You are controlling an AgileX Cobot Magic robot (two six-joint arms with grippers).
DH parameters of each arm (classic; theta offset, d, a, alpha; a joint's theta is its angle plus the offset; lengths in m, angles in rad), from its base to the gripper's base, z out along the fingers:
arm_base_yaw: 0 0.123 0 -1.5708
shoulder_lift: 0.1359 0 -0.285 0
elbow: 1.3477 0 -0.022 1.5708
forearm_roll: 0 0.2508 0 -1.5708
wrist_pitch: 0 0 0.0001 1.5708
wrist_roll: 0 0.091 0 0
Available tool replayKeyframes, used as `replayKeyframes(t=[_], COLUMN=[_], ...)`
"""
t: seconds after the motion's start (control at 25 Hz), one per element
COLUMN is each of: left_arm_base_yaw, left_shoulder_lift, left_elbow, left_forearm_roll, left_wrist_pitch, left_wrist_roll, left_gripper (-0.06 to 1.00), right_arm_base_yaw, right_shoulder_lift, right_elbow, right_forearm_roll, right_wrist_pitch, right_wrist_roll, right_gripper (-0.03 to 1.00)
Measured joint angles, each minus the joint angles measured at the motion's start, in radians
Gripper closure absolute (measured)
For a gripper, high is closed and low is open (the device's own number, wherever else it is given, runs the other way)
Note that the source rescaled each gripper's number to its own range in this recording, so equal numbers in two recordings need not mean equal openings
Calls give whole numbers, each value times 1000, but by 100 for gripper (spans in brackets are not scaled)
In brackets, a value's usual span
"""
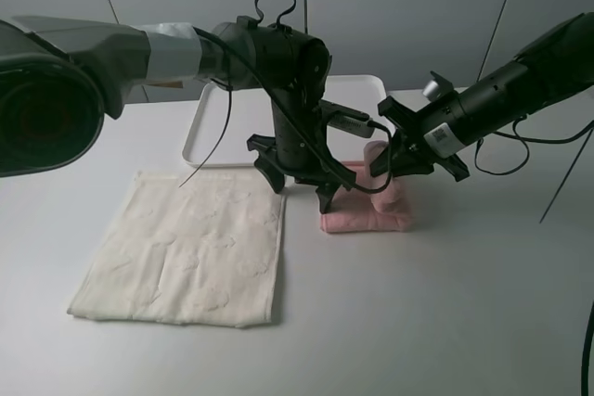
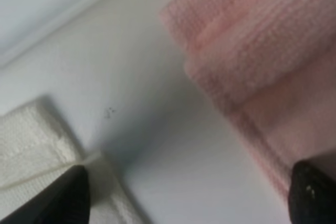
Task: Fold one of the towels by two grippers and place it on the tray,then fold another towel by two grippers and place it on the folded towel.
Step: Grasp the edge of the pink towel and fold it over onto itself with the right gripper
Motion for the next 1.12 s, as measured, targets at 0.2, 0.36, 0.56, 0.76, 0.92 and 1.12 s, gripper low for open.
replayKeyframes(t=[0.2,0.36,0.56,0.76,0.92,1.12], left_arm_base_yaw=[1,13,40,69,90,123], left_shoulder_lift=[0,0,2,12,15,15], left_elbow=[0,0,0,-57,-147,-265], left_forearm_roll=[6,-14,-84,-158,-167,-165], left_wrist_pitch=[5,7,13,51,88,99], left_wrist_roll=[-9,6,54,99,106,126], left_gripper=[-3,-3,-3,-3,-3,-3], right_arm_base_yaw=[0,3,12,13,13,13], right_shoulder_lift=[15,16,16,16,16,16], right_elbow=[20,81,116,118,118,118], right_forearm_roll=[91,242,311,317,321,327], right_wrist_pitch=[-3,-32,-38,-33,-33,-33], right_wrist_roll=[-73,-171,-235,-243,-244,-244], right_gripper=[92,92,92,92,92,92])
